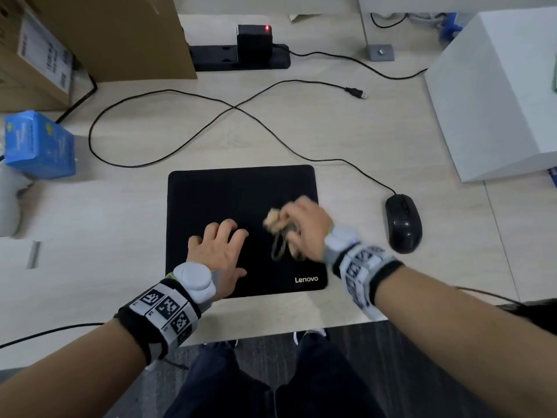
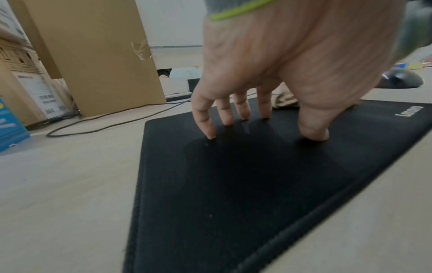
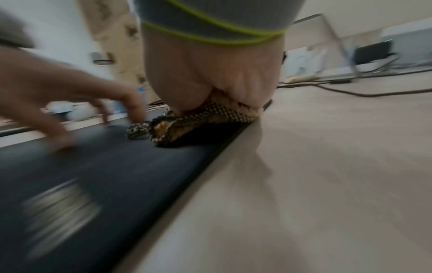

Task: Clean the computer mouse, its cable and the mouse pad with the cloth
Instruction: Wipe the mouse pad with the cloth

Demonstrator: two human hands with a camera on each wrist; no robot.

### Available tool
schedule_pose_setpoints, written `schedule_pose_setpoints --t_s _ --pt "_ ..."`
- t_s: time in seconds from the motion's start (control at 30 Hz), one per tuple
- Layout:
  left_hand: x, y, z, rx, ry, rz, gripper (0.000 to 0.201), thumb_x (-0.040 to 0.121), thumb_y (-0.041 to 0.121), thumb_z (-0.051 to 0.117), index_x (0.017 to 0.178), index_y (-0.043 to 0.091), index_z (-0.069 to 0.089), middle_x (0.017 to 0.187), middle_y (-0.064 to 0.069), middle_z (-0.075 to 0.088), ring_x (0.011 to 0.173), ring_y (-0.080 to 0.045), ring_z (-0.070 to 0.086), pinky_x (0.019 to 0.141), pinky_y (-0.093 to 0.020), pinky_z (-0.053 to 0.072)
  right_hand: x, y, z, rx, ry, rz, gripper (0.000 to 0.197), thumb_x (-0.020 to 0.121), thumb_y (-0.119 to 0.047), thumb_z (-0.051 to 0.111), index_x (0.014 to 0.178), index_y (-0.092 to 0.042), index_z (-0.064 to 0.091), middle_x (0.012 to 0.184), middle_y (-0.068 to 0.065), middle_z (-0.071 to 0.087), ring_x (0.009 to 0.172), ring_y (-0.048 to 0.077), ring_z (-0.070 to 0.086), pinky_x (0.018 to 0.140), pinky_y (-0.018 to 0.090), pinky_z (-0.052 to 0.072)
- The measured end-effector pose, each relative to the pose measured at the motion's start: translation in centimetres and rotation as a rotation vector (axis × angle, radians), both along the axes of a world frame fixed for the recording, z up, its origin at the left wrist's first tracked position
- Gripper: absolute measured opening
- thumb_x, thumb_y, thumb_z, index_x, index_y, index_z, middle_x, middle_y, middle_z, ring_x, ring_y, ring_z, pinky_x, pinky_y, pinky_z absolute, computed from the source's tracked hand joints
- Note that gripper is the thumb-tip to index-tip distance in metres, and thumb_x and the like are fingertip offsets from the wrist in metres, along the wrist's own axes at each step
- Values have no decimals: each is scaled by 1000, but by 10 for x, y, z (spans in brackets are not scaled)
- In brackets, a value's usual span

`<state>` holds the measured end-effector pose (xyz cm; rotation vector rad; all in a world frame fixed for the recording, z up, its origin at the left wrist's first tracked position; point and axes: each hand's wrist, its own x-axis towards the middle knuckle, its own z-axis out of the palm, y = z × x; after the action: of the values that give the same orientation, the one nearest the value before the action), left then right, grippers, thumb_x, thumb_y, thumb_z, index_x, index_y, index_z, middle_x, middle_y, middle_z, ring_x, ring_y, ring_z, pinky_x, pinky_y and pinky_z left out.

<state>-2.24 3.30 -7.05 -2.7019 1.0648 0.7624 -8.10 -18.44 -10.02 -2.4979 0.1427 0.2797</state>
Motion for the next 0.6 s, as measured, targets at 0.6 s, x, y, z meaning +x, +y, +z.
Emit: schedule_pose_setpoints --t_s 0.6 --pt "23 -33 5 5 22 -57 84 75 55 68 142 29 25 145 2 21 128 -24 28 95 -44 40 -76 36 8 4 2 63 35 65 -15 65 98 -14 54 102 4 51 93 23 48 79 29 39"
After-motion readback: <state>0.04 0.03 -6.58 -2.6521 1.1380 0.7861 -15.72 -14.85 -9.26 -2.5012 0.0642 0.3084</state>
